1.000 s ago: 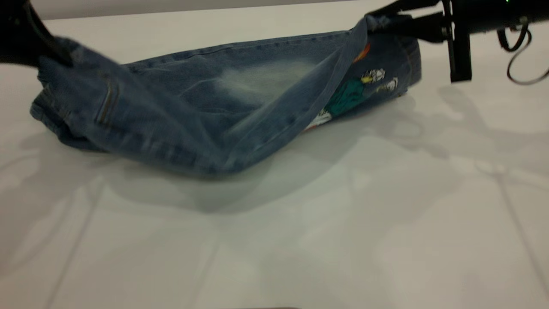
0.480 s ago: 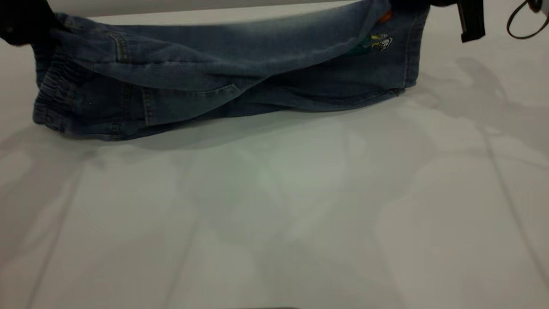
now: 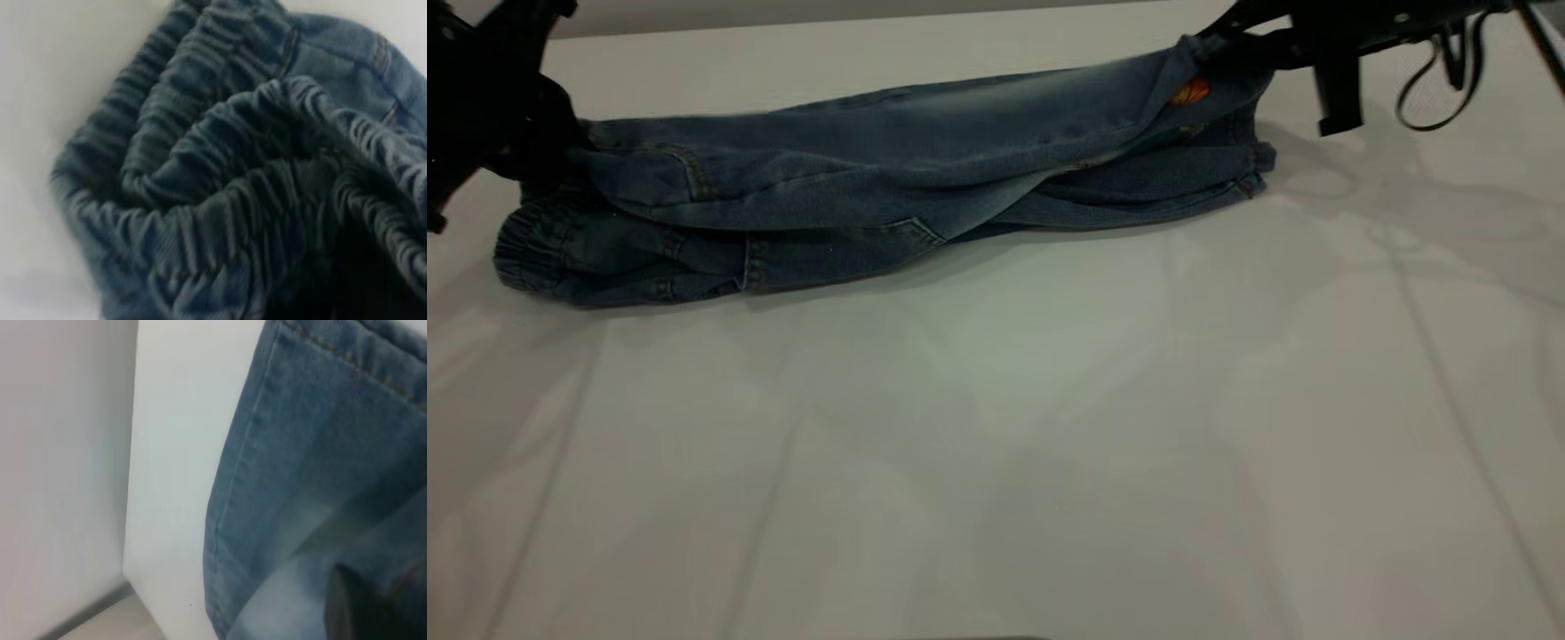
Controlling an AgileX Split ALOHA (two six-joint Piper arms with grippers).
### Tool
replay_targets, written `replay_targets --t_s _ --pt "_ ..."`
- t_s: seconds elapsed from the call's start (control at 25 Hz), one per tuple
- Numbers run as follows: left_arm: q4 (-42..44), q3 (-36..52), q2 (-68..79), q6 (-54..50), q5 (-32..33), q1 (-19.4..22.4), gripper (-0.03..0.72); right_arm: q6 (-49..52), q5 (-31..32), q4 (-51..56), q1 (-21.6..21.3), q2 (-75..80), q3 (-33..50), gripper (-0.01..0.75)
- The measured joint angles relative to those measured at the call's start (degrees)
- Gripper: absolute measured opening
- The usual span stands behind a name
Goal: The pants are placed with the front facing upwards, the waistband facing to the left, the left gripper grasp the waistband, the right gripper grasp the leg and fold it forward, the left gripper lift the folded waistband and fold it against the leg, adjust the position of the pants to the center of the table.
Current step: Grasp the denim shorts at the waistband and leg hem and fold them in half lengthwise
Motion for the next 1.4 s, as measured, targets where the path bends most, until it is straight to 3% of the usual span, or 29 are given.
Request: replay_targets --t_s 0.32,0.52,0.64,0.84,0.96,1.04,1.28,1.4 --pt "0.0 -9.2 7.2 0.0 1.1 0.0 0.069 1.5 -1.2 0.1 1.0 3.2 -5.7 0.048" --pt "0.0 -12.1 10.0 0.0 0.1 0.0 0.104 1.9 -2.7 0.1 1.0 5.3 -7.3 0.127" --pt "0.0 -12.3 10.6 0.1 -1.7 0.0 0.185 2.8 -3.5 0.1 1.0 6.0 -8.1 0.229" --pt "0.0 -12.5 10.6 0.1 -3.4 0.0 0.402 3.5 -3.2 0.1 1.0 6.3 -9.2 0.402" --pt "1.1 -12.7 10.6 1.5 -3.4 0.2 0.493 1.4 -0.6 0.1 1.0 6.3 -9.7 0.454" --pt "3.6 -13.1 10.6 4.7 -2.7 0.5 0.515 -2.0 1.5 0.1 1.0 6.3 -10.0 0.471" --pt "8.5 -13.2 8.4 18.0 -0.2 1.2 0.507 -14.2 13.5 0.0 1.0 6.3 -10.0 0.478" --pt "9.0 -13.3 6.5 25.6 3.7 1.4 0.492 -20.7 15.8 -0.2 1.5 6.3 -10.0 0.479"
